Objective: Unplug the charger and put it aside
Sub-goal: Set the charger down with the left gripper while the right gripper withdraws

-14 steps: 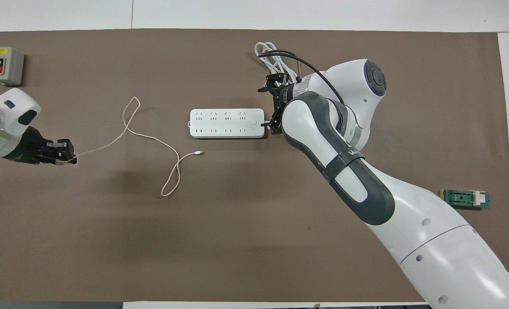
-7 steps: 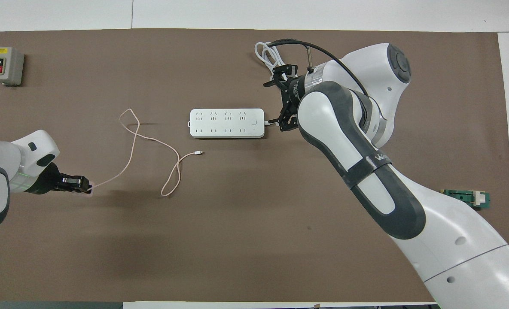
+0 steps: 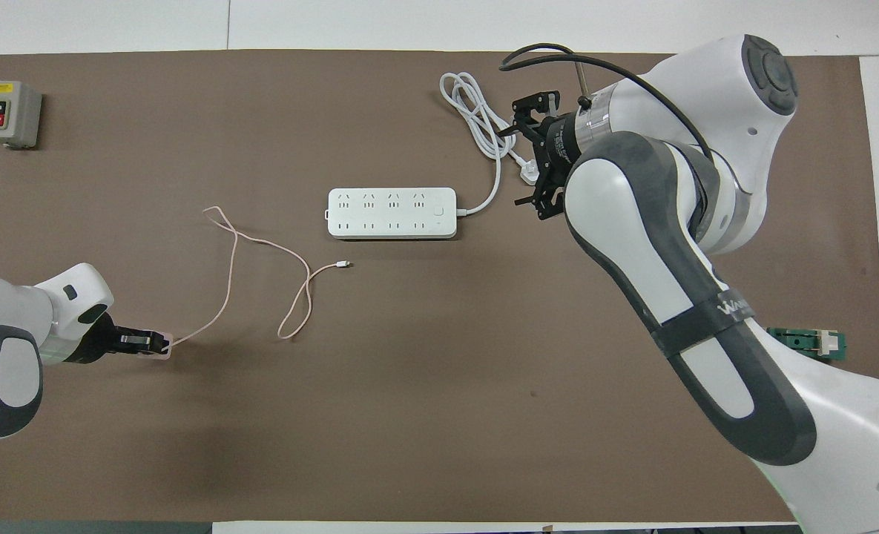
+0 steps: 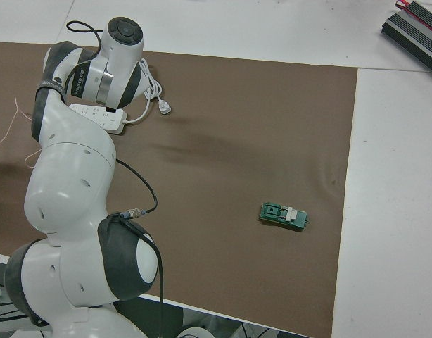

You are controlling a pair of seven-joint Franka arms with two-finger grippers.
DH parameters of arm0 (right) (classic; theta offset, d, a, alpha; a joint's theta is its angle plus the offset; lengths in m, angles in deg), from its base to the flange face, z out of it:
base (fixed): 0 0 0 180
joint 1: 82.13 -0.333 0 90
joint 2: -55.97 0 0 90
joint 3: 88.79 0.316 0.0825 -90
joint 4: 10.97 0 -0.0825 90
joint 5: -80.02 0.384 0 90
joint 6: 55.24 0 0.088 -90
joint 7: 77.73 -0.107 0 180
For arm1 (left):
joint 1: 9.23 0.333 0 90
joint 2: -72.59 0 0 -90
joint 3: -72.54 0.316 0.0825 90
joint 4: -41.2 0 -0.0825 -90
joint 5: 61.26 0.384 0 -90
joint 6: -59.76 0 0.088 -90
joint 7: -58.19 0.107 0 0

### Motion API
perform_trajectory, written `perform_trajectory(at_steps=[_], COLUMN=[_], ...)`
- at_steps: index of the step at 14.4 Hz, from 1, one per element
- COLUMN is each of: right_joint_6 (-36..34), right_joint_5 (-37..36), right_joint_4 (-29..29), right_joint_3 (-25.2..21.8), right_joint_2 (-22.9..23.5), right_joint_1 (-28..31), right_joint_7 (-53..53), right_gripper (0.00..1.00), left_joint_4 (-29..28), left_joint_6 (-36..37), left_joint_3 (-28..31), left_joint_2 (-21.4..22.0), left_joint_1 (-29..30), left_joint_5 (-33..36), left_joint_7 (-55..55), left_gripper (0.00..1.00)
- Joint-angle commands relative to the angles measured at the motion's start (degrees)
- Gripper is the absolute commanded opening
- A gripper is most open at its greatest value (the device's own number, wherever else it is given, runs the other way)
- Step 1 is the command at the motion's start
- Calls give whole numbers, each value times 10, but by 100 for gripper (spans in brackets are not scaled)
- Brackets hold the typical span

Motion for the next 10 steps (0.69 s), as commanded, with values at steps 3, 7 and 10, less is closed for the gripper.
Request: perform_trajectory(at_steps=[3,7,10], right_joint_6=[-52,-111,-141], right_joint_5=[-68,-130,-160], right_joint_4=[12,10,10], right_joint_3=[4,4,4], right_joint_2=[-46,-86,-108], right_joint_1=[31,71,100], right_joint_7=[103,260,402], right_gripper=[100,100,100], left_joint_4=[-55,-60,-44], left_joint_6=[-78,-101,-91], left_joint_3=[-1,0,0], left_joint_2=[15,5,2], left_joint_1=[18,57,102], left_joint_5=[-14,-14,-11], left_joint_7=[35,79,120], left_gripper=[16,100,100])
